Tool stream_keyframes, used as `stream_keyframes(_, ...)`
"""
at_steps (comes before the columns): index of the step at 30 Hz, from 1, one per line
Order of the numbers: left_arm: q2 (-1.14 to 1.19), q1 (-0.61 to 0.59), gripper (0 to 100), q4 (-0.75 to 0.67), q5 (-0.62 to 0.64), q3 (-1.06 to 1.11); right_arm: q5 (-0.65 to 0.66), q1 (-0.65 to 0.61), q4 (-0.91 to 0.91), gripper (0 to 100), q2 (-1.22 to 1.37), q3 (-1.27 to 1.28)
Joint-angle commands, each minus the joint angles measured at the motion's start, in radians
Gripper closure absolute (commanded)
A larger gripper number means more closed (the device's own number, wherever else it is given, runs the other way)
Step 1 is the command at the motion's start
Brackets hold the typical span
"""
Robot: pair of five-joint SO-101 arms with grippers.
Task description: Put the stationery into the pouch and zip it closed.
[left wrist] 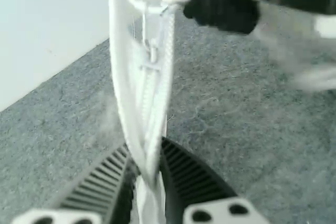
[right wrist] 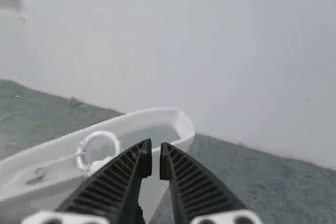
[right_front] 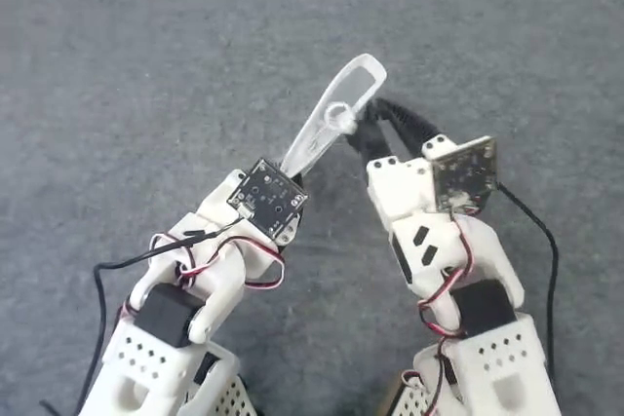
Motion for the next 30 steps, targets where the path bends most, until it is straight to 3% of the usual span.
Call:
stream_keyframes(1, -0.023, -0.006, 99, -0.020, -0.005, -0.019, -0.020, 0.038, -0.038, 99.2, 0.001, -0.058)
stream_keyframes(9, -0.023, -0.006, 99, -0.020, -0.005, -0.019, -0.020, 0.042, 0.008, 98.7, -0.010, -0.078)
stream_keyframes(16, -0.023, -0.006, 99, -0.020, -0.005, -0.019, -0.018, -0.099, 0.348, 84.8, -0.010, -0.239)
stream_keyframes(22, -0.023, -0.006, 99, -0.023, -0.005, -0.019, -0.018, -0.217, 0.576, 83.9, -0.012, -0.361)
stream_keyframes(30, -0.023, -0.006, 99, -0.023, -0.005, -0.019, 0.031, -0.272, 0.613, 84.0, 0.002, -0.368)
